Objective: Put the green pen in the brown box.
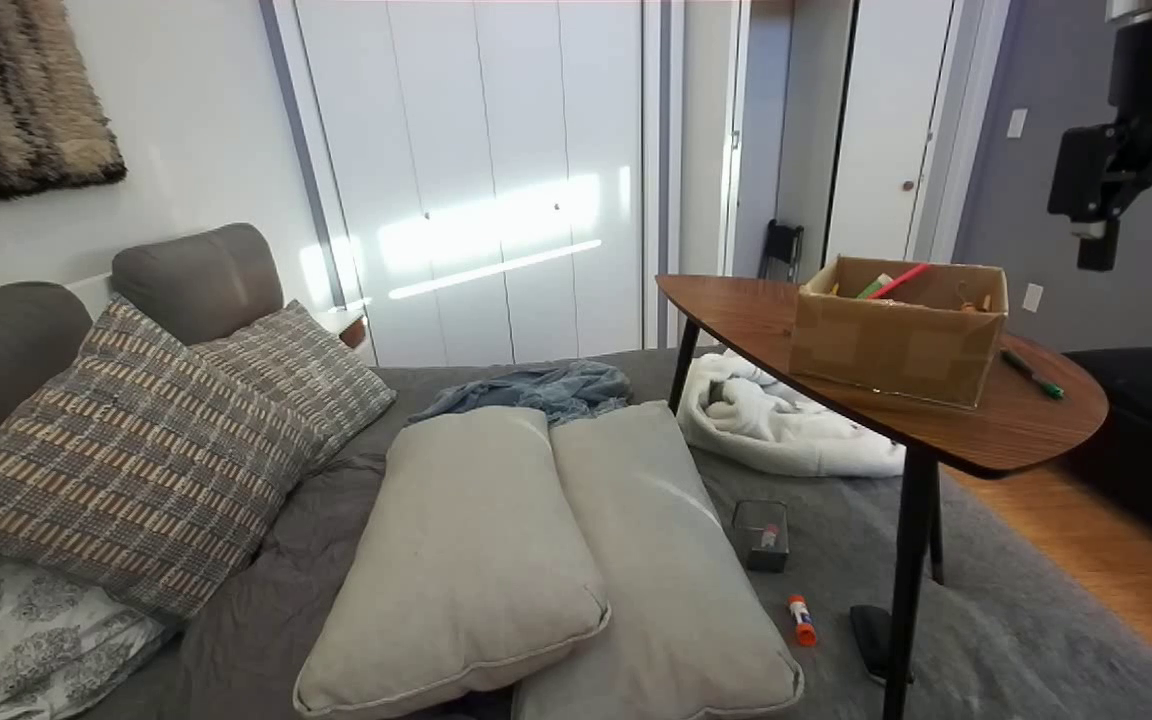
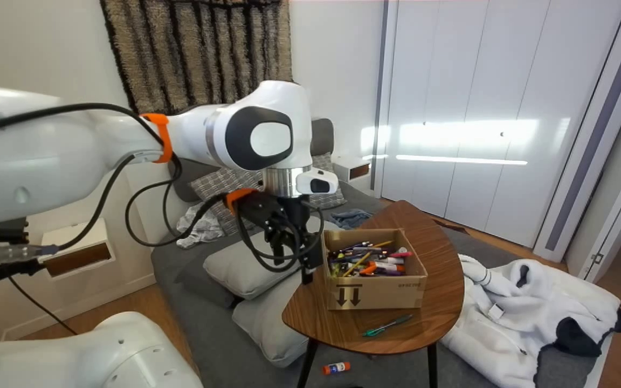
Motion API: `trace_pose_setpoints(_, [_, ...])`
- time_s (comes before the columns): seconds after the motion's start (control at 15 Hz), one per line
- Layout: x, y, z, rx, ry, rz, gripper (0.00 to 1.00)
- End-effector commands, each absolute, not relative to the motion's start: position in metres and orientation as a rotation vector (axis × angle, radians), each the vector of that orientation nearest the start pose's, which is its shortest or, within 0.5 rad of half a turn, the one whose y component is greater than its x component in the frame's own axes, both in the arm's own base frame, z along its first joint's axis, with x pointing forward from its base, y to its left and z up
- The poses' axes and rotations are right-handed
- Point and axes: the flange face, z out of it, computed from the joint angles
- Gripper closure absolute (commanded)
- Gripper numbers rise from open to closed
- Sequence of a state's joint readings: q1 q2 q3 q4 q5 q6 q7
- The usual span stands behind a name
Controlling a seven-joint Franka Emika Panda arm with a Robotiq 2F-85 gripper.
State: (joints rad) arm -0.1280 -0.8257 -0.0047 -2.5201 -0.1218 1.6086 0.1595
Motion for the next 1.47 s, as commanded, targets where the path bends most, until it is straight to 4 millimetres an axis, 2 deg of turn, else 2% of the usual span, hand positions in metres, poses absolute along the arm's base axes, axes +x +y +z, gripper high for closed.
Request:
trace_pose_setpoints(0.0, [0.314,-0.094,0.513,-3.238,0.44,0.067,0.0])
trace_pose_setpoints(0.13, [0.327,-0.117,0.502,-3.244,0.359,-0.015,0.0])
trace_pose_setpoints(0.33, [0.341,-0.156,0.474,-3.207,0.252,-0.087,0.0])
trace_pose_setpoints(0.73, [0.348,-0.218,0.426,-3.13,0.158,-0.064,0.0])
trace_pose_setpoints(1.13, [0.349,-0.247,0.396,-3.085,0.157,-0.096,0.0])
trace_pose_setpoints(1.4, [0.356,-0.252,0.384,-3.05,0.229,-0.174,0.0])
